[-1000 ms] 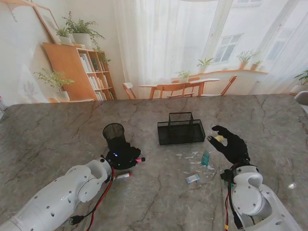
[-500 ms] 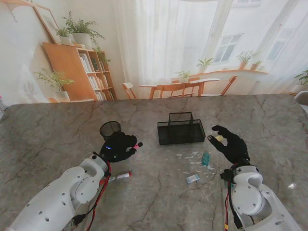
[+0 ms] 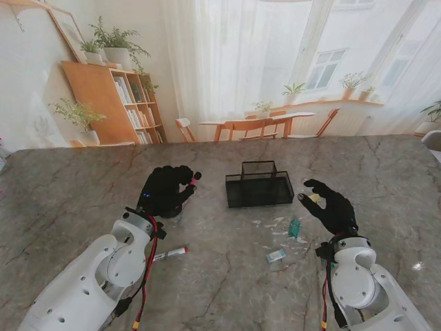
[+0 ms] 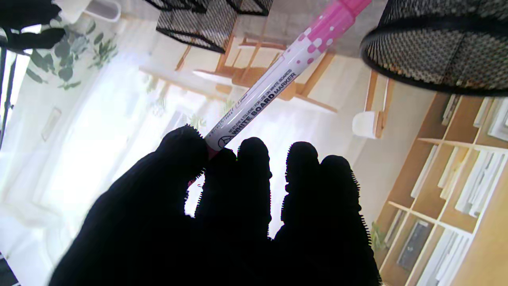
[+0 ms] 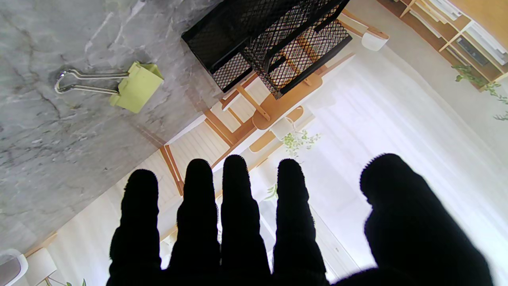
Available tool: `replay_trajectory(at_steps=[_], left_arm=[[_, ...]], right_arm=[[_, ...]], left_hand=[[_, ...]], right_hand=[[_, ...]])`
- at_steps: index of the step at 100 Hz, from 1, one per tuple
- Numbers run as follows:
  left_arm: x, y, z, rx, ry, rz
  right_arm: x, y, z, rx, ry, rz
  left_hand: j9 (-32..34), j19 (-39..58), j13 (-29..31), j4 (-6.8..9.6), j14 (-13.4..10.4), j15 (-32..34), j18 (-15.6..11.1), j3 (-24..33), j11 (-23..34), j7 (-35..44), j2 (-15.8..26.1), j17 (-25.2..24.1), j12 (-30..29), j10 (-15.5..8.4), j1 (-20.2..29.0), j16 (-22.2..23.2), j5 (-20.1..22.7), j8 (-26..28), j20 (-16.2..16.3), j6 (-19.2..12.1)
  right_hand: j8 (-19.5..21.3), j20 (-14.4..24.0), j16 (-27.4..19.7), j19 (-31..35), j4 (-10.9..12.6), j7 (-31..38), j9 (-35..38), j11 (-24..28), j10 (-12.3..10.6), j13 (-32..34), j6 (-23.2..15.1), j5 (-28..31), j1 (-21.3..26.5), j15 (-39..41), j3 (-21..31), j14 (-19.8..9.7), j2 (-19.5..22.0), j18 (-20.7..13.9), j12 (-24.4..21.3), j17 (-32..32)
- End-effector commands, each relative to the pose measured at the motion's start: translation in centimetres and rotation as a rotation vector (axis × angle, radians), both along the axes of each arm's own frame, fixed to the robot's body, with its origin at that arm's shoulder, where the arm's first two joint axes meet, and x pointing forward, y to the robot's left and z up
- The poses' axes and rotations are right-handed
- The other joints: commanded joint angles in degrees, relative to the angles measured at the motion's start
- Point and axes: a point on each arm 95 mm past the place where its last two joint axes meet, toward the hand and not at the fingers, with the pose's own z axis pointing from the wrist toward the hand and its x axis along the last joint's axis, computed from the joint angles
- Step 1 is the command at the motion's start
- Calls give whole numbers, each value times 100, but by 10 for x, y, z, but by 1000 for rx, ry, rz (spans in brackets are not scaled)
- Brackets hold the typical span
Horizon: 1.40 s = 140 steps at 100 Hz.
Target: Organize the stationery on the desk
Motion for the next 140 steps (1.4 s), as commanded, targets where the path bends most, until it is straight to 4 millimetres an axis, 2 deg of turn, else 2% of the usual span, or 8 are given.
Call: replay_trajectory(at_steps=[1,11,51,68,81,94,119,140], left_arm=[[5,1,14,-13,-37,8],[11,8,22,-8,-60,23],[37,31,27,-20,-20,99],[44,35,14,-18,24,126],[48,37,3,-19,67,139],[50,38,-6,-15,95,148],[50,40,-19,4,133,170],[47,45,-27,39,144,182]], right_arm=[[-1,1,-2,4,9,5],[-1,1,-2,4,11,4],[1,2,-3,3,20,18],[2,3,-3,6,25,23],[3,4,-4,5,27,24],[3,4,-4,4,27,24],[4,4,-4,5,30,26],[4,4,-4,5,30,26]], left_hand=[[17,-74,-76,762,113,-53,-310,435,-114,551,6,-12,100,-470,170,64,20,182,161,13],[-17,-90,-30,731,-45,-55,-318,377,-137,515,22,-13,105,-480,184,67,14,160,180,-2],[-81,-243,-75,430,-74,-151,-387,-85,-222,357,122,-44,140,-479,514,80,-23,119,256,-47],[-143,-298,-107,49,-82,-200,-393,-637,-272,221,256,-68,104,-470,912,79,-44,45,330,-80],[-249,-449,-206,-382,-87,-295,-440,-2434,-407,-31,762,-165,58,-416,2100,31,-69,-96,340,-92],[-310,-530,-233,-595,-78,-387,-458,-2694,-503,-220,875,-194,-5,-383,2266,-21,-84,-208,313,-104],[-377,-605,-281,-617,-112,-442,-462,-2746,-569,-319,902,-285,-16,-385,2260,-50,-94,-252,296,-165],[-506,-757,-364,-385,-112,-590,-376,-2597,-754,-547,916,-415,-48,-342,2003,-121,-128,-344,251,-277]], right_hand=[[130,42,79,118,24,54,9,48,17,-9,7,72,28,9,-91,-4,125,76,66,-28],[129,40,78,121,24,51,6,47,18,-11,9,65,29,8,-94,0,126,72,66,-31],[131,34,78,126,27,54,9,48,15,-10,11,70,39,8,-99,-2,122,71,67,-30],[131,32,78,126,26,55,14,50,8,-12,12,75,39,9,-102,0,123,73,68,-34],[132,30,79,128,27,55,11,49,3,-9,13,73,38,11,-102,-2,123,66,69,-32],[132,29,79,128,27,56,13,49,6,-8,9,75,40,11,-101,-1,121,76,69,-31],[133,27,79,130,27,58,14,50,14,-9,16,82,42,11,-101,4,120,73,70,-32],[132,27,80,135,27,55,16,51,14,-5,14,76,42,12,-102,7,122,74,70,-26]])
